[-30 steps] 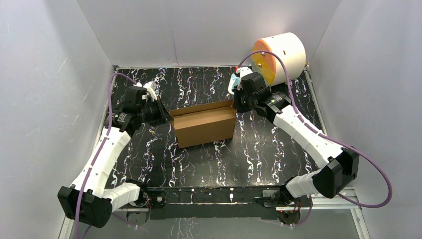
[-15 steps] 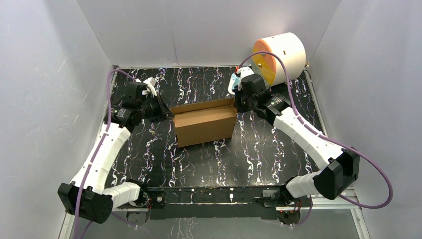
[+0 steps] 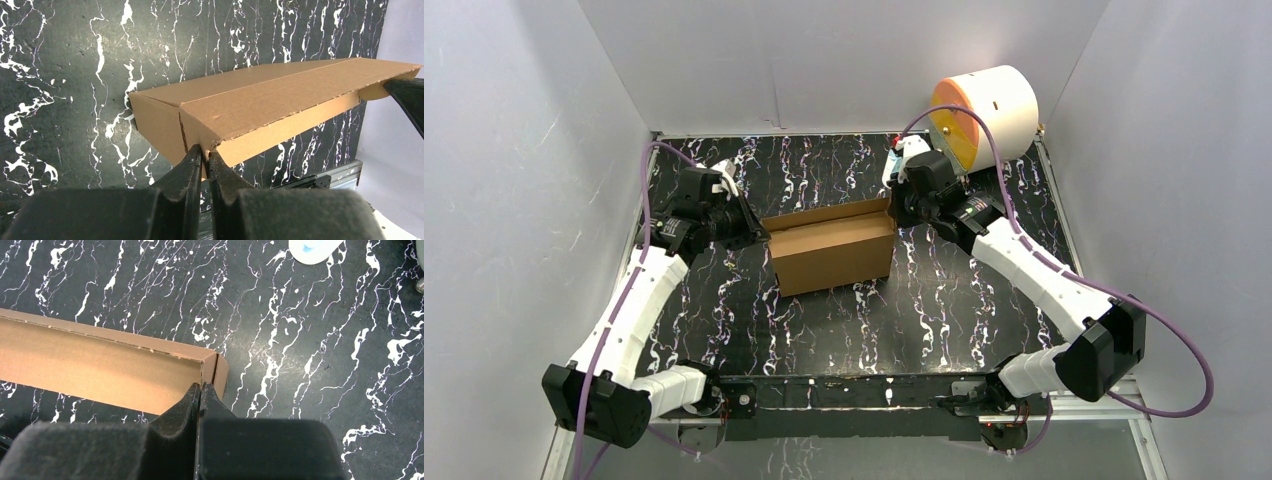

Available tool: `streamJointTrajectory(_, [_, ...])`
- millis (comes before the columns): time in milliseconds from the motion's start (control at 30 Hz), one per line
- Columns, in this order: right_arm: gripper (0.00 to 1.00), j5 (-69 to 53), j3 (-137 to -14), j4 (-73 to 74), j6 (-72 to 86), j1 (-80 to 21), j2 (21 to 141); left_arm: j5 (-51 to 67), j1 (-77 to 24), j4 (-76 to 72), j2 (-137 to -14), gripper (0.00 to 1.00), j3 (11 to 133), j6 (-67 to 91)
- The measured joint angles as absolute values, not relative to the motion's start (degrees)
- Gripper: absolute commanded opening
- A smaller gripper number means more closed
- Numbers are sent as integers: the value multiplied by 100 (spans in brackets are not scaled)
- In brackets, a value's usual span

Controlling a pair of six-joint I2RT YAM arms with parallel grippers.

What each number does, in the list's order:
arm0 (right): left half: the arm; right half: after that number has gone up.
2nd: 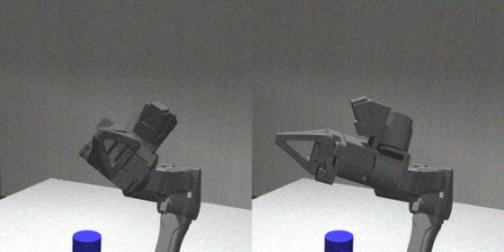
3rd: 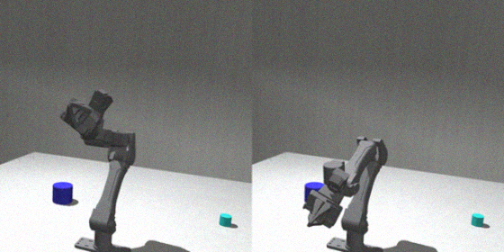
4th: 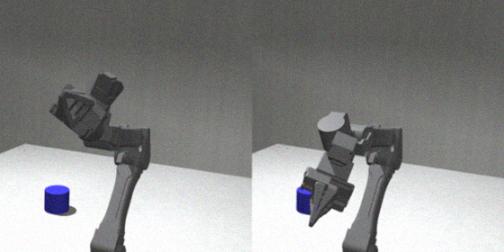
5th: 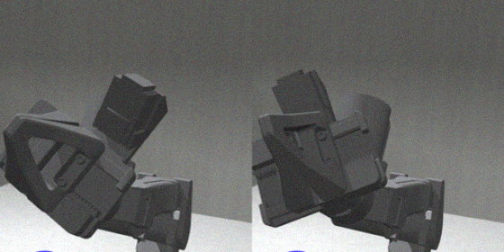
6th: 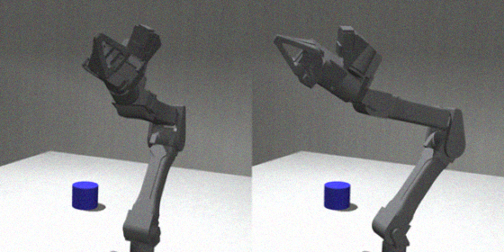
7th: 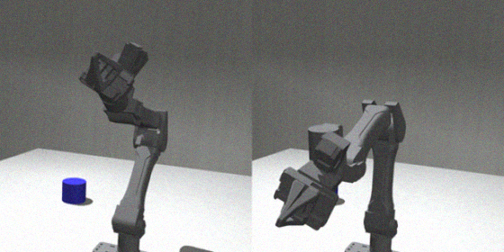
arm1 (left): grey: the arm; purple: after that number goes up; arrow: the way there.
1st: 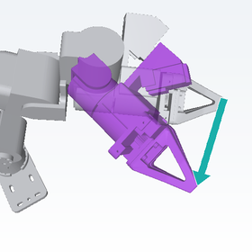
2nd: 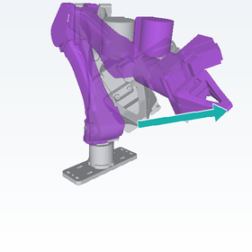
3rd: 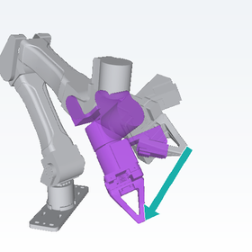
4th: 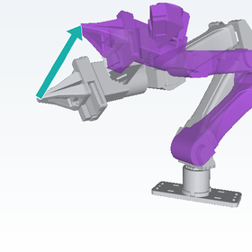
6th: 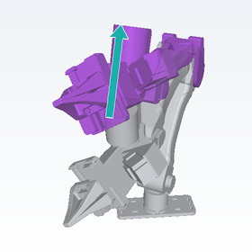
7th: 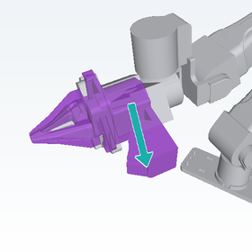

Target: Fold the paper box

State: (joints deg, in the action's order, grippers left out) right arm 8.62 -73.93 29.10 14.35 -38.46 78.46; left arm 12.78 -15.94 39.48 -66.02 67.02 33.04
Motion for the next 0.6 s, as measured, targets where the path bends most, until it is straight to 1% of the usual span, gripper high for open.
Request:
streamJointTrajectory(200, [1,849,-7308,2751,1422,-3857,7826,1258,-1586,3767,-6477,4,6486,3280])
streamJointTrajectory(300, [3,851,-7220,2650,1417,-3857,7773,1264,-1588,3642,-6353,5,6300,3258])
streamJointTrajectory(600, [4,834,-6751,2163,1422,-3863,7478,1372,-1610,3212,-5916,9,5680,3208])
